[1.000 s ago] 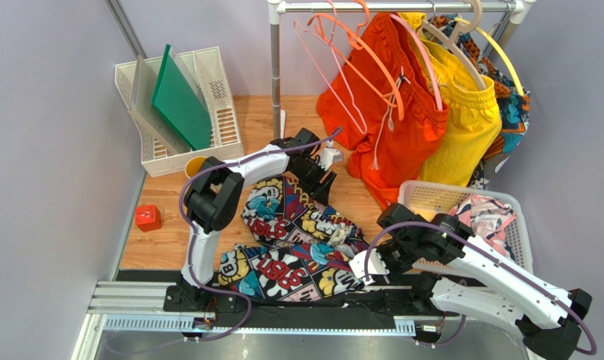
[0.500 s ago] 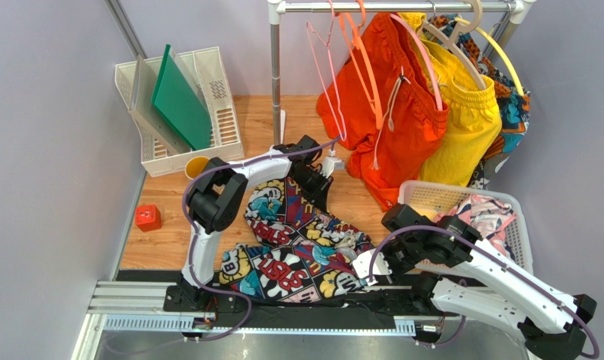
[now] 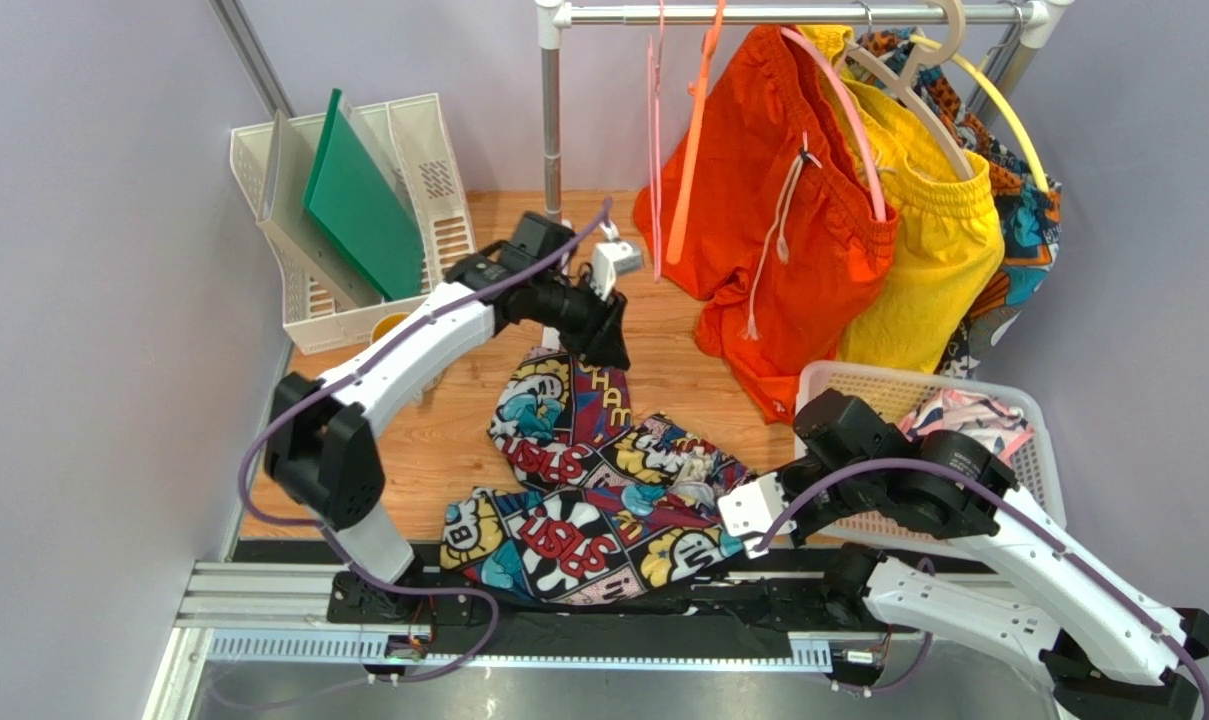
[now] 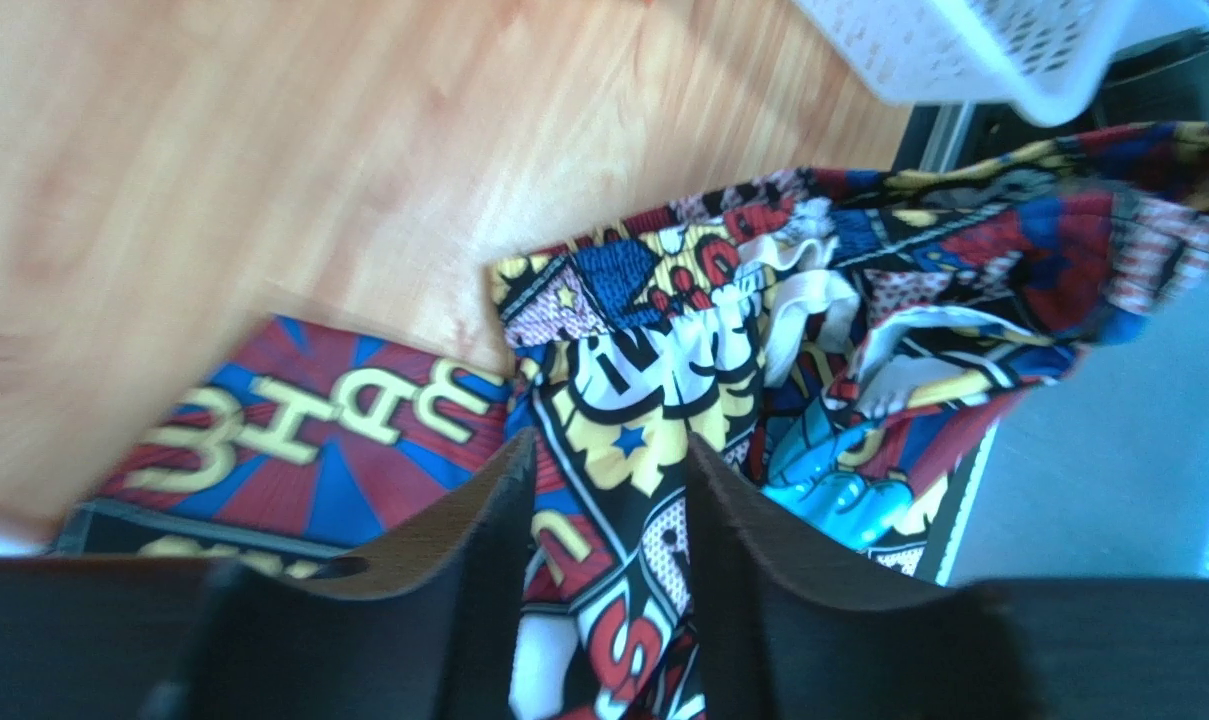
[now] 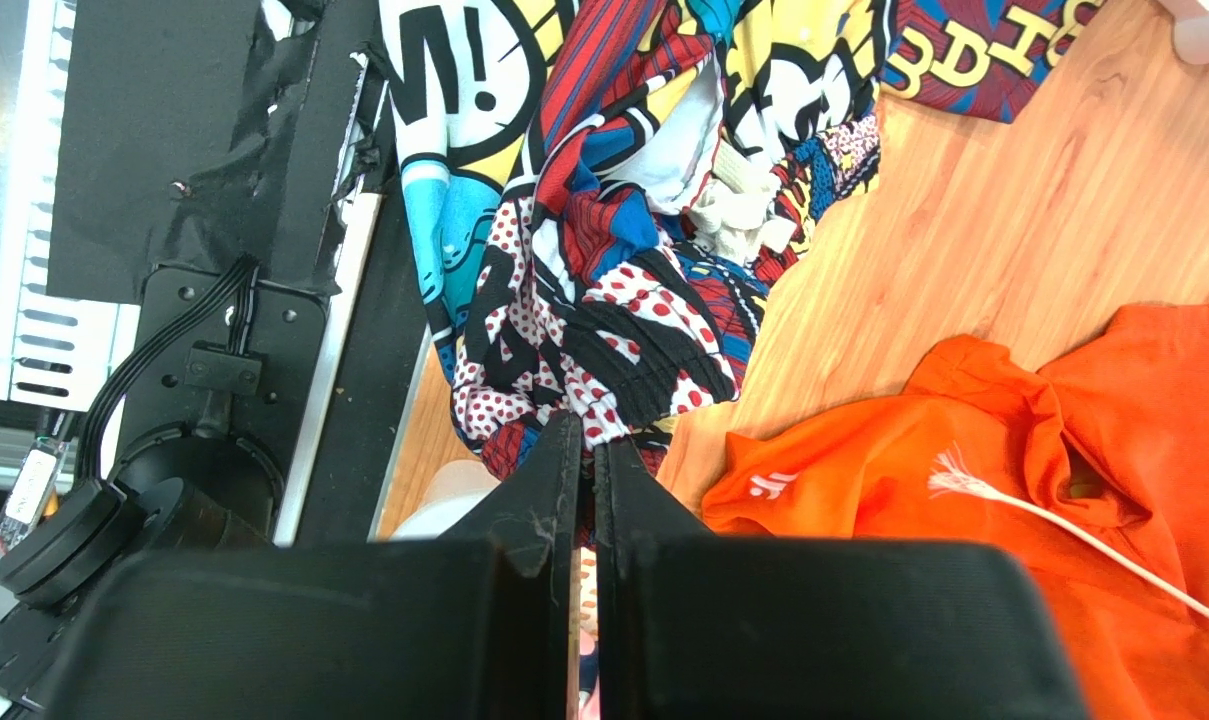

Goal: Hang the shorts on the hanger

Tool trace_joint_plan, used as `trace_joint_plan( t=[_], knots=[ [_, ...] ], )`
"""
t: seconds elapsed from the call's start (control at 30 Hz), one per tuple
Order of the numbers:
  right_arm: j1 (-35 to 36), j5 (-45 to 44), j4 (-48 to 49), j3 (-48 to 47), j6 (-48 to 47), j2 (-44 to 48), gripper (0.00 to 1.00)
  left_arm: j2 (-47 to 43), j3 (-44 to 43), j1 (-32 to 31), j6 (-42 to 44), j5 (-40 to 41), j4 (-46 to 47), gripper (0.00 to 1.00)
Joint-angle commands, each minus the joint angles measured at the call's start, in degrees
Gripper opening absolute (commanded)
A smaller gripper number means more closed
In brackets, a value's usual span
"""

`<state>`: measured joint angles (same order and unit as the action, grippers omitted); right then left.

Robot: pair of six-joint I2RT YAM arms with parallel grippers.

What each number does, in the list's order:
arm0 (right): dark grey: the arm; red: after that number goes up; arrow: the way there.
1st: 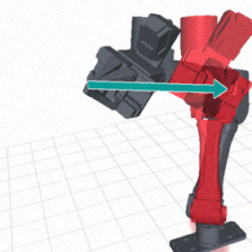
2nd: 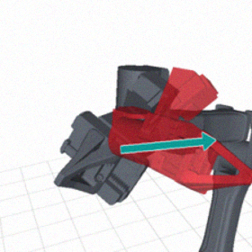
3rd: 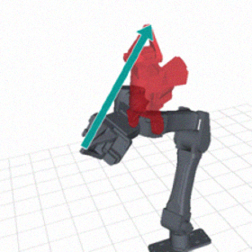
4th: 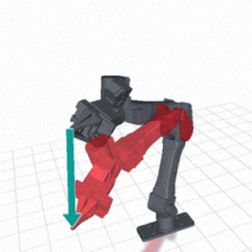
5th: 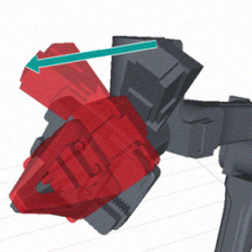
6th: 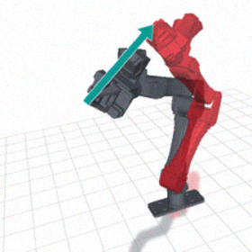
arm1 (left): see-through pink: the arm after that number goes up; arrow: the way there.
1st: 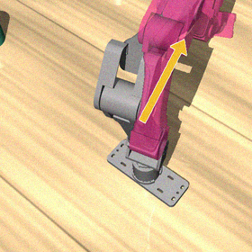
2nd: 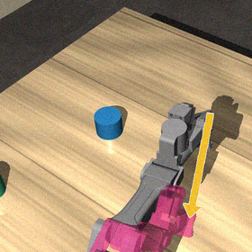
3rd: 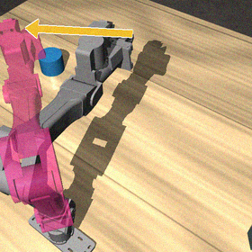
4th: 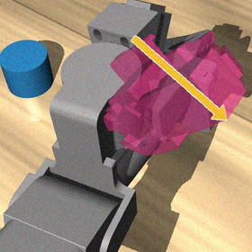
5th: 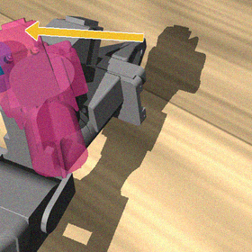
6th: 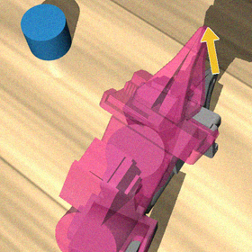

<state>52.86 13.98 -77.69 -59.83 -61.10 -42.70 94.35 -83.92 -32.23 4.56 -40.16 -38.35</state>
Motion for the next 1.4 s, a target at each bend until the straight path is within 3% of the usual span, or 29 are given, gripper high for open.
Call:
trace_joint_plan(
  t=[0.0,0.33,0.47,0.6,0.7,0.77,0.8,0.83,0.87,1.0,1.13,1.23,1.37],
  knots=[
    [0.4,-0.4,-8.3,-0.1,0.2,-0.8,0.00,8.6,0.5,-3.3,-0.2,2.3,0.4,0.49],
    [0.4,0.9,-7.7,2.2,-0.5,-2.0,0.00,23.1,-4.9,-6.2,-3.2,2.9,4.0,0.56],
    [0.4,1.0,-7.5,3.1,-0.5,-1.6,0.00,27.2,-5.5,-6.5,-4.2,-0.9,3.8,0.64],
    [0.4,0.7,-7.7,3.2,-0.3,-1.4,0.00,29.5,-6.1,-7.3,-6.8,-3.0,4.5,0.63],
    [0.5,0.6,-7.8,3.2,-0.3,-1.1,0.00,30.2,-5.6,-7.7,-8.1,-4.1,4.6,0.53],
    [0.4,0.5,-7.7,3.2,-0.3,-0.9,0.00,30.0,-4.8,-7.5,-8.7,-5.4,4.2,0.32],
    [0.5,0.2,-7.7,3.1,-0.4,-0.8,0.00,28.4,-4.1,-7.2,-8.8,-6.7,4.1,0.22],
    [0.4,-0.2,-7.7,3.0,-0.2,-0.6,0.00,26.5,-3.0,-6.1,-8.9,-7.3,4.2,0.04],
    [0.4,-0.5,-7.7,2.3,0.1,-0.6,0.00,24.2,0.2,-5.0,-9.0,-8.1,4.7,0.00],
    [0.4,-3.4,-7.0,0.4,0.3,0.6,0.00,4.7,7.3,0.1,-5.9,-11.3,3.0,0.00],
    [0.3,-10.7,-1.4,-3.3,-3.5,-0.7,0.00,-11.0,6.1,1.4,3.6,-7.0,-9.0,0.00],
    [-1.3,-16.8,1.6,-9.8,-10.8,-4.6,0.00,-20.1,2.2,2.1,4.8,-0.2,-12.0,0.00],
    [-13.4,-11.7,2.1,-25.2,-21.2,-12.7,0.00,-24.6,-11.7,5.5,4.1,7.0,-13.2,0.00]
  ],
)
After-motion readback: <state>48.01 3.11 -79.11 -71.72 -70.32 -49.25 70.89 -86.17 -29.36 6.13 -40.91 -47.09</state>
